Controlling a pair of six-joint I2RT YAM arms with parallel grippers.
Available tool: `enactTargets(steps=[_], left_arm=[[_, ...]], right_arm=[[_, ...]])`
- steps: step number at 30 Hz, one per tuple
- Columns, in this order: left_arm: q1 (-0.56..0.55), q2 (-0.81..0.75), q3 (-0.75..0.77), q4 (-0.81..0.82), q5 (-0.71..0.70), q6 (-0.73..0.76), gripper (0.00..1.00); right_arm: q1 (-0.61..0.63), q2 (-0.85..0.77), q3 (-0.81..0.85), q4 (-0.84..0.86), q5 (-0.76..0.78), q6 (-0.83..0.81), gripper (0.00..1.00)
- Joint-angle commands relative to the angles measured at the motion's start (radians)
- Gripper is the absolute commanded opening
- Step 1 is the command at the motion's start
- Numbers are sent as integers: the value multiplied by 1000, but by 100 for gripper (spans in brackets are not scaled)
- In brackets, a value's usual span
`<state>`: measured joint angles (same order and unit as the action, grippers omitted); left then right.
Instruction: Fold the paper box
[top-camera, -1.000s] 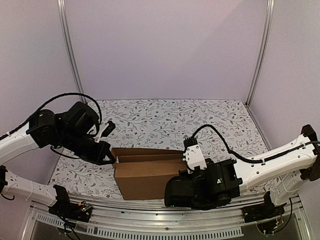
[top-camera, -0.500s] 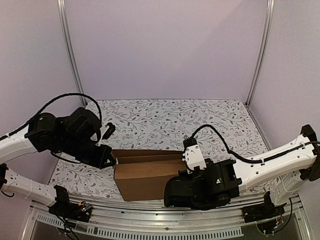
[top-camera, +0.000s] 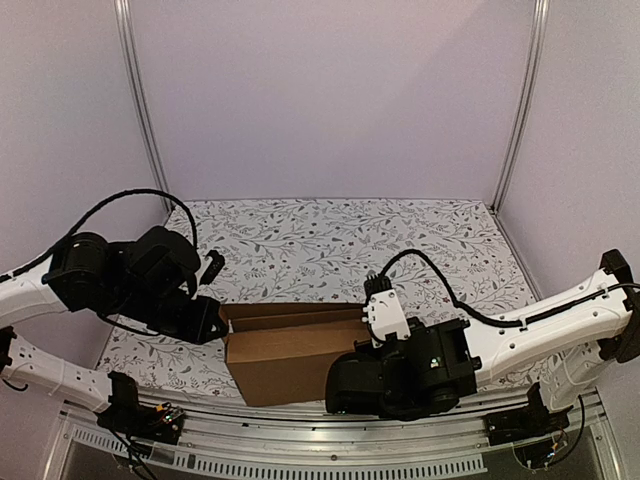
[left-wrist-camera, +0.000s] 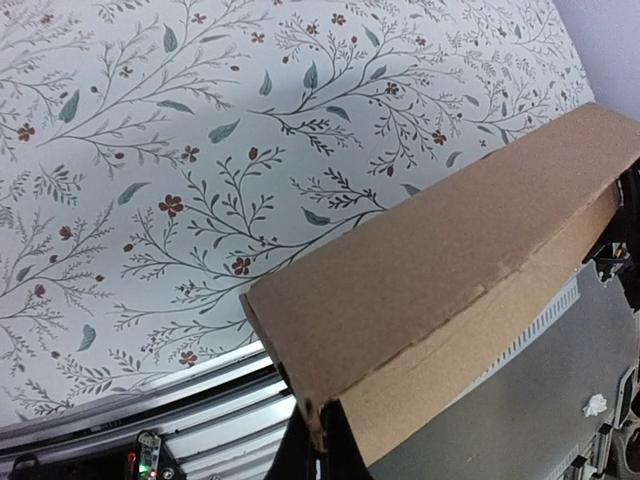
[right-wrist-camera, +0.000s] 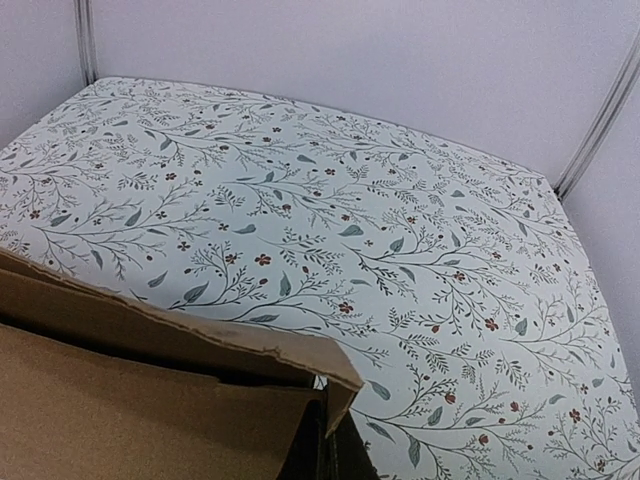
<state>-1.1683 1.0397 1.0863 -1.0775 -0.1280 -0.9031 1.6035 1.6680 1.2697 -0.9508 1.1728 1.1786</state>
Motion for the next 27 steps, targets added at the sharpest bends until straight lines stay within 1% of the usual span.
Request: enactTargets(steps=[1,10,18,22,27], left_arm=[[-34,-7,-48,-159,44,-39,0],[-40,-73,-89,-170,37,-80,0],[-46,-68,-92,-160,35,-86,0],[-74,-52,-106,-139,35,-108,0],[-124,-67,-133,-103,23,-174,0]], right_arm=[[18,72,-27,18,-243,-10,0],[17,75,-21,17,-237,-15,0],[17,85,-12,17,-230,-13,0],[16,88,-7,14,-223,-13,0],[17,91,-3,15,-219,-13,0]])
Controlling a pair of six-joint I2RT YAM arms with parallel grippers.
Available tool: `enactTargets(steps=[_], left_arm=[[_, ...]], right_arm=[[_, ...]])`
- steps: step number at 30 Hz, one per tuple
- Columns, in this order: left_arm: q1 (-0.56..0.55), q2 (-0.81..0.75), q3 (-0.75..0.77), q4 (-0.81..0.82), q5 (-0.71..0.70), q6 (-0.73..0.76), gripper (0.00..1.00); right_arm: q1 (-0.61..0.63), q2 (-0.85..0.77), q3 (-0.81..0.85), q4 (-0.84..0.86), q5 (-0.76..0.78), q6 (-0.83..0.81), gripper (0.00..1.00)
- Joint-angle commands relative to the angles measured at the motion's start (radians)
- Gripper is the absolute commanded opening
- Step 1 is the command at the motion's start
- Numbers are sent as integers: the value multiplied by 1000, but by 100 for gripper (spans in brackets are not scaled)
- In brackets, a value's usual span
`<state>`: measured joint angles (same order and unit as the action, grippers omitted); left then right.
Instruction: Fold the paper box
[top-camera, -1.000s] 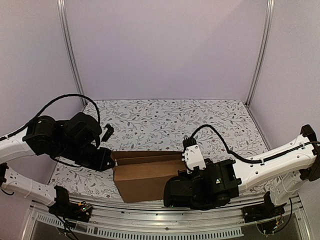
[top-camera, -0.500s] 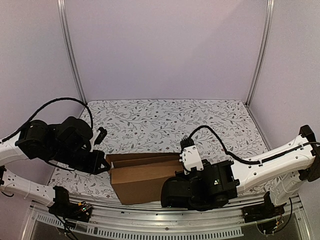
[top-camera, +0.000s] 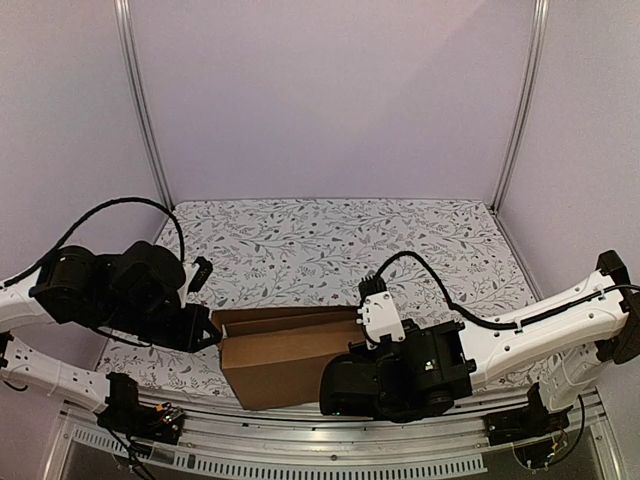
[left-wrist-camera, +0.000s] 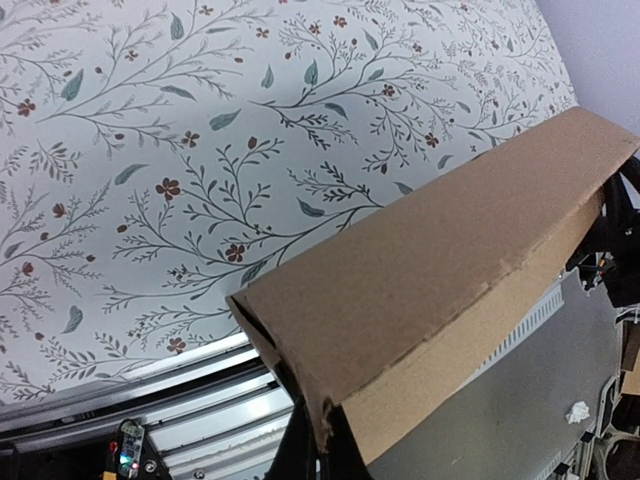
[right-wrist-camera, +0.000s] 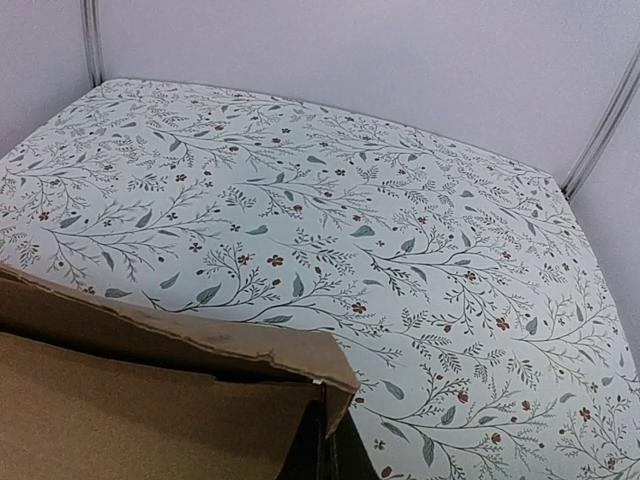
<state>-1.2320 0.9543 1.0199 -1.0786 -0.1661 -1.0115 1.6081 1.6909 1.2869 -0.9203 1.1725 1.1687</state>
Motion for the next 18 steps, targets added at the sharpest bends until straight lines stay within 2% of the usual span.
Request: enactTargets(steps=[1,12,18], left_arm=[[-73,19,-68,-101,48,-84,0],[-135,1,-102,-93,10,-154,0],[-134,-10,-96,-104,-7,-152,0]], right_arm=[[12,67,-20,-16,-216,-2,0],[12,52,-14,-26,-201,5,0],[13,17,1,-38,-196,-6,14]])
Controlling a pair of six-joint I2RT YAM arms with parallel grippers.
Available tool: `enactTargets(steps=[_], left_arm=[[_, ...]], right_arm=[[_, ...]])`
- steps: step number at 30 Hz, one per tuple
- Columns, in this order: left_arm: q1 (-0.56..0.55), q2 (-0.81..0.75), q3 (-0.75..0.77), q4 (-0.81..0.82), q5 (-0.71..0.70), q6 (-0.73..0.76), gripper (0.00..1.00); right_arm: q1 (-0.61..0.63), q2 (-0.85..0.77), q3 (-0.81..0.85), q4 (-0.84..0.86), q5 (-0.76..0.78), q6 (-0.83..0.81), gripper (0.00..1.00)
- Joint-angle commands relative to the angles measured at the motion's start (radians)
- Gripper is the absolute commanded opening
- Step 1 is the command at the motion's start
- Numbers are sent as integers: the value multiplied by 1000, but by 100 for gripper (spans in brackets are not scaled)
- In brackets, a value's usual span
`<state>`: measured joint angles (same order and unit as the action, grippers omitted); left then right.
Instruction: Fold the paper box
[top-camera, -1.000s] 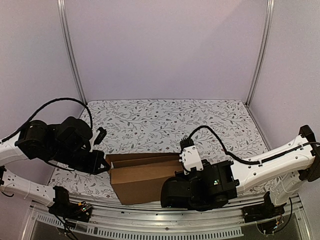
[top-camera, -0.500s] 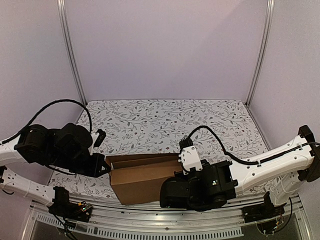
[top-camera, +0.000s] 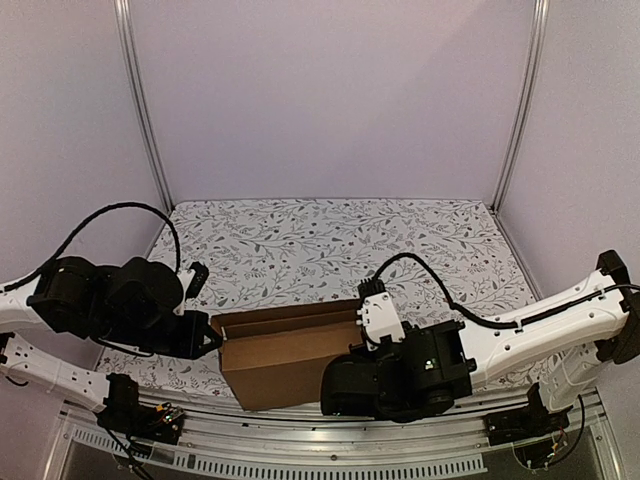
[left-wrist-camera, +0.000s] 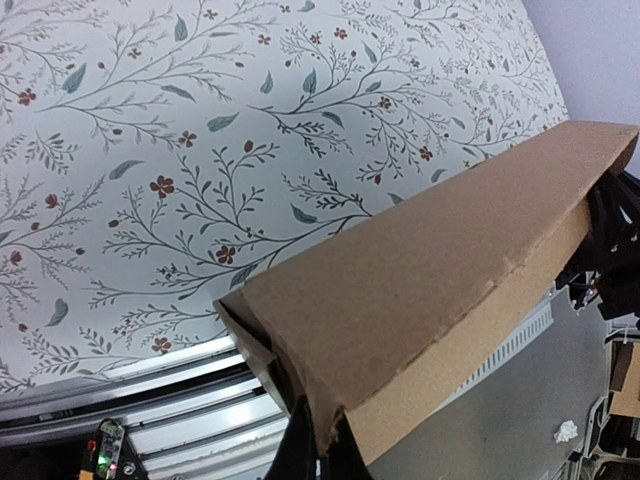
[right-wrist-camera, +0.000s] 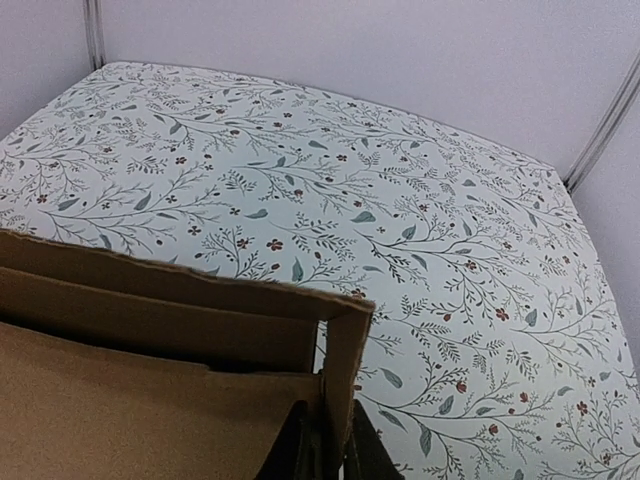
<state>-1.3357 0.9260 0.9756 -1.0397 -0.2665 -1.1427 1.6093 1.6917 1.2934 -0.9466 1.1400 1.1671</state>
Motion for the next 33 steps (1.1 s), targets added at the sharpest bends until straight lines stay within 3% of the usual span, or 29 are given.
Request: enactTargets(steps=[1,5,6,12,17,23,28,33], left_arm=[[-31,17,-51,-144,91,-19,0],[-31,8,-49,-155,78,-18,0],[-30,-2,-46,-163,59,-19,0],[-30,-10,-48,-163,37,-13,0],[-29,-5,-42,-163,27,-1,0],[-28,4,-35,-162,16,9,0],[-28,14,-34,-143,15,21,0],[-25,43,-27,-122,12,39,0]], right_arm=[[11,11,-3,-12,-162,-7,16],[11,-34,-3,-8,-161,-24,25],[12,-63,-5,5,-171,-48,32],[10,-150,-28,64,-213,-169,50],[11,-210,-38,82,-237,-245,58],[11,-308,-88,165,-289,-337,63],[11,-419,-178,333,-431,-477,62],[11,-509,-217,374,-618,-627,50]])
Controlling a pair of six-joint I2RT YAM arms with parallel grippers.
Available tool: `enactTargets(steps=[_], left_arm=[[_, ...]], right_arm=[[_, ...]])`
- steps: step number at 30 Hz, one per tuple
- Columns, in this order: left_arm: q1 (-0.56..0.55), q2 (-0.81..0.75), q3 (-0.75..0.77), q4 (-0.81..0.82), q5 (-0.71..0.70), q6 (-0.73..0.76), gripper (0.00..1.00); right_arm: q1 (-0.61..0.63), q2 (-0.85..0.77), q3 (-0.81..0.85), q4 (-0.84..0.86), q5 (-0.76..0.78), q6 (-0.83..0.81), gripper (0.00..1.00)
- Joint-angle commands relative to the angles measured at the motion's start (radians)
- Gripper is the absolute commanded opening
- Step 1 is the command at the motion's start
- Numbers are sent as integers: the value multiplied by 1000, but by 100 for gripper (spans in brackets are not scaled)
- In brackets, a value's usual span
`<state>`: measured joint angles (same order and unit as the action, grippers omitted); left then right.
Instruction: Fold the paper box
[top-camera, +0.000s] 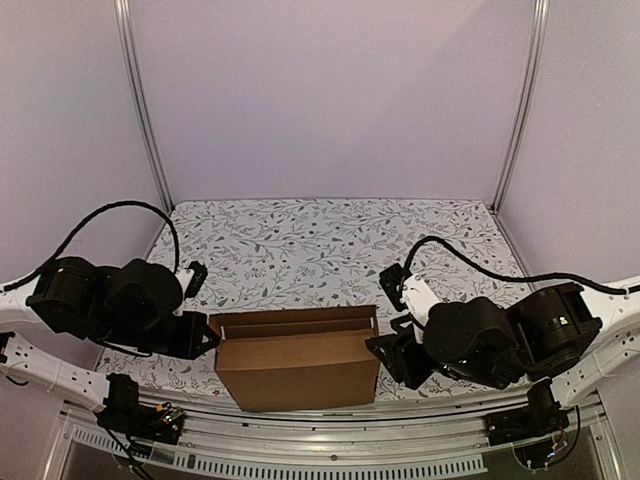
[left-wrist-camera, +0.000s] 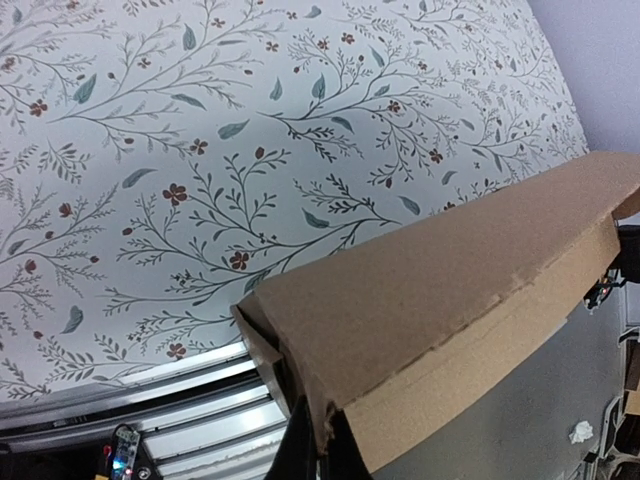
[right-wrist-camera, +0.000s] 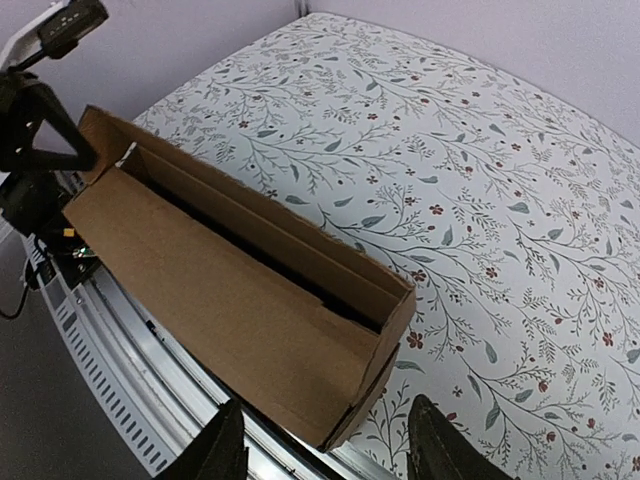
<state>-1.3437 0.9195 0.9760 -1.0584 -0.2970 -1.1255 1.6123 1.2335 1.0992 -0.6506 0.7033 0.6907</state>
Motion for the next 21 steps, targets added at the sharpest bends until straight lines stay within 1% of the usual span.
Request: enactTargets(steps=[1,3,4,5,9,16,18,21], left_arm=[[-17,56,-24,-101,41,25,0],[-17,67,-19,-96,37,29,0],[-18,71,-17,-95,34,29,0],[-17,75,-16,-92,33,29,0],[-17,83,-25,-75,35,20,0],[-17,103,-30,-61,38,7,0],[-17,106,-25,-61,35,6,0],[-17,111,-11,-61,29,7,0]], right_arm=[[8,-57,-25,74,-238,-192,44],[8,-56,-34,69,-329,-241,34],[8,-52,-39,72,-364,-270,26],[14,-47,-45,82,-388,-289,23],[41,-17,-75,164,-432,-403,16],[42,158,-59,377,-506,-640,0],[43,239,-34,422,-508,-696,0],[43,338,-4,510,-471,-763,0]])
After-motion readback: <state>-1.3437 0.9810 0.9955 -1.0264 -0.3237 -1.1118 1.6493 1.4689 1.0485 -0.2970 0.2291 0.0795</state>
